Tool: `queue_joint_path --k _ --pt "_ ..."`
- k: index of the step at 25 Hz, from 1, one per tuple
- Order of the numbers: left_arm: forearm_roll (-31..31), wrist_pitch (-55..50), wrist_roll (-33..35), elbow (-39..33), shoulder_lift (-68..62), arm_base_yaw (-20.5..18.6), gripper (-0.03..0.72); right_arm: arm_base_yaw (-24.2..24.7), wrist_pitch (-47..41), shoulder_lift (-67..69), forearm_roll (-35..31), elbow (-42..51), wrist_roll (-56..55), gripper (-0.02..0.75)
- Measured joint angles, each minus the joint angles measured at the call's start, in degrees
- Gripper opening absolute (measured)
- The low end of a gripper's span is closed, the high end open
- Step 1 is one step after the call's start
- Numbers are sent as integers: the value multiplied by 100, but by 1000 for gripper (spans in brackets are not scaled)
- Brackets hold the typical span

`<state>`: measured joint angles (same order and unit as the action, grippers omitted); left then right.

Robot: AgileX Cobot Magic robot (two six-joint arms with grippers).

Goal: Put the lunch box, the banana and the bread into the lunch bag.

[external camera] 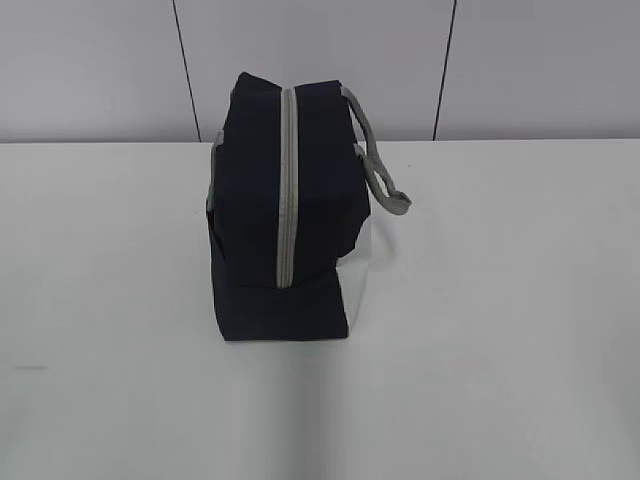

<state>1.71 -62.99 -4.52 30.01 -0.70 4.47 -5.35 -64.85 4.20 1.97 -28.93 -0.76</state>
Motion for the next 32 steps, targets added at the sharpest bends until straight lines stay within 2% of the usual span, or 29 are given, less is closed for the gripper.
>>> queue_joint_path --k 2,6,32 --pt "0 0 0 0 0 0 289 301 0 -170 0 0 0 460" --pt "0 0 0 0 0 0 289 525 0 -499 0 0 0 460" --pt "-10 0 0 0 0 -10 289 538 -18 -514 0 0 -11 459"
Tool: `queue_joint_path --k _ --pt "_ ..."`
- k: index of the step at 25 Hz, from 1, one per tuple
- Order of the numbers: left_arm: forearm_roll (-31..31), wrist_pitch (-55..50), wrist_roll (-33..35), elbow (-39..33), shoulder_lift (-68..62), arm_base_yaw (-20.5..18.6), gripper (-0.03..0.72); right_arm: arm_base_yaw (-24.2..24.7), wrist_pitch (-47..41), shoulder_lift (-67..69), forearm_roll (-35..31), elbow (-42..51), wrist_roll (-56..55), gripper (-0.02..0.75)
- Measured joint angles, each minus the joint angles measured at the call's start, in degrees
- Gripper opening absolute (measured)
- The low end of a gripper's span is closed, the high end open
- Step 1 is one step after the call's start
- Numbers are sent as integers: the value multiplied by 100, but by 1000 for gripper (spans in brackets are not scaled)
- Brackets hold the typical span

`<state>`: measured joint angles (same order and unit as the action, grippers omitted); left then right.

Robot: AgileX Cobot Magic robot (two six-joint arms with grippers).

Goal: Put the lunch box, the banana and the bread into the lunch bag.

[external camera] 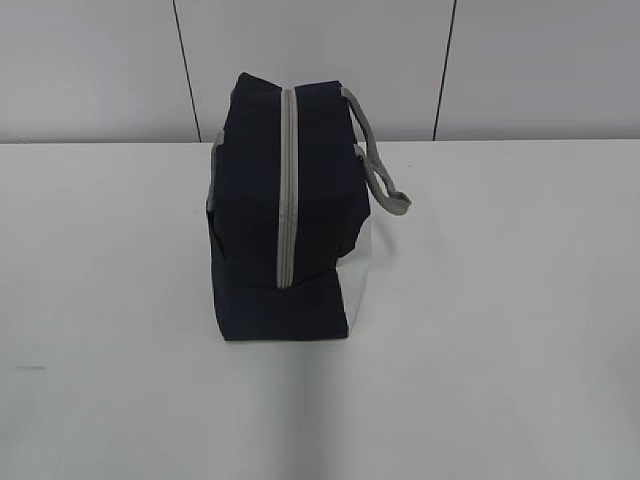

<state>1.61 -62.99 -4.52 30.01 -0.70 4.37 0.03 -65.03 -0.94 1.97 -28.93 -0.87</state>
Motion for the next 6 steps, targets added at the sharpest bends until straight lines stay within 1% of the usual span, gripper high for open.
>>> queue_joint_path --k 4,6 --pt "0 0 0 0 0 -264 289 0 0 0 0 0 0 459" --pt "0 0 0 0 0 -332 289 0 0 0 0 0 0 459"
